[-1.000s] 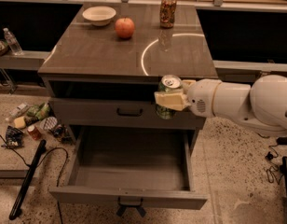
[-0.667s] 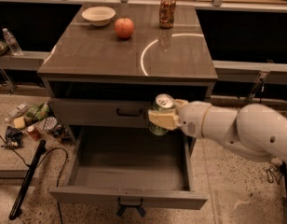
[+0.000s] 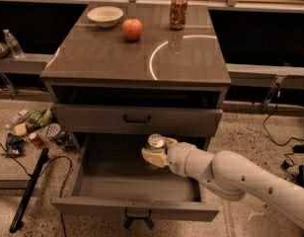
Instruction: Place green can into middle drawer
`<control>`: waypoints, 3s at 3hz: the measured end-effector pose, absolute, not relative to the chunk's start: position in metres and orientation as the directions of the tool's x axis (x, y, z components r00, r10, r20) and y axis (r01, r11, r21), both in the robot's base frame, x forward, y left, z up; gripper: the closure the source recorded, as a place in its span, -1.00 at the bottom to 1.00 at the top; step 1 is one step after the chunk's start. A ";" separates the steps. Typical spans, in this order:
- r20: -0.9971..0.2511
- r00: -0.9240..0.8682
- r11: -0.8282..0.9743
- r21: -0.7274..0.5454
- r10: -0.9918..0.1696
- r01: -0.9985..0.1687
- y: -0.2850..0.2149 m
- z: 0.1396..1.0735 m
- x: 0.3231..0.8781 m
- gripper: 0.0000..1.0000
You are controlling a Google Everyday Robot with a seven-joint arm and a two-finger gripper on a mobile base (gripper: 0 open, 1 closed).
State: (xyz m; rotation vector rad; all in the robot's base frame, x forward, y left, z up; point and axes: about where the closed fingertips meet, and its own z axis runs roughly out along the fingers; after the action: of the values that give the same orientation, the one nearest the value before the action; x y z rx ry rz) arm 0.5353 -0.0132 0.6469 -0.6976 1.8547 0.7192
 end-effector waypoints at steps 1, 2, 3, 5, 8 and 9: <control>-0.927 -0.345 0.664 0.166 -0.146 -0.729 -0.015 0.648 0.537 1.00; -0.924 -0.359 0.659 0.192 -0.128 -0.728 -0.010 0.635 0.535 1.00; -0.913 -0.380 0.632 0.209 -0.146 -0.746 -0.002 0.598 0.536 1.00; -0.905 -0.381 0.582 0.208 -0.191 -0.786 0.025 0.513 0.544 1.00; -0.916 -0.223 0.407 0.074 -0.333 -0.910 0.082 0.433 0.578 0.31; -0.915 -0.211 0.401 0.061 -0.343 -0.914 0.086 0.426 0.579 -0.15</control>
Offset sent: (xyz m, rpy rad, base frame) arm -0.0012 0.0055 -0.0313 0.0475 0.0372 -0.0091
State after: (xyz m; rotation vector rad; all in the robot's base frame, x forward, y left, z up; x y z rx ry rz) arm 0.5791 0.0865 0.4261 -1.0984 1.7567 0.7954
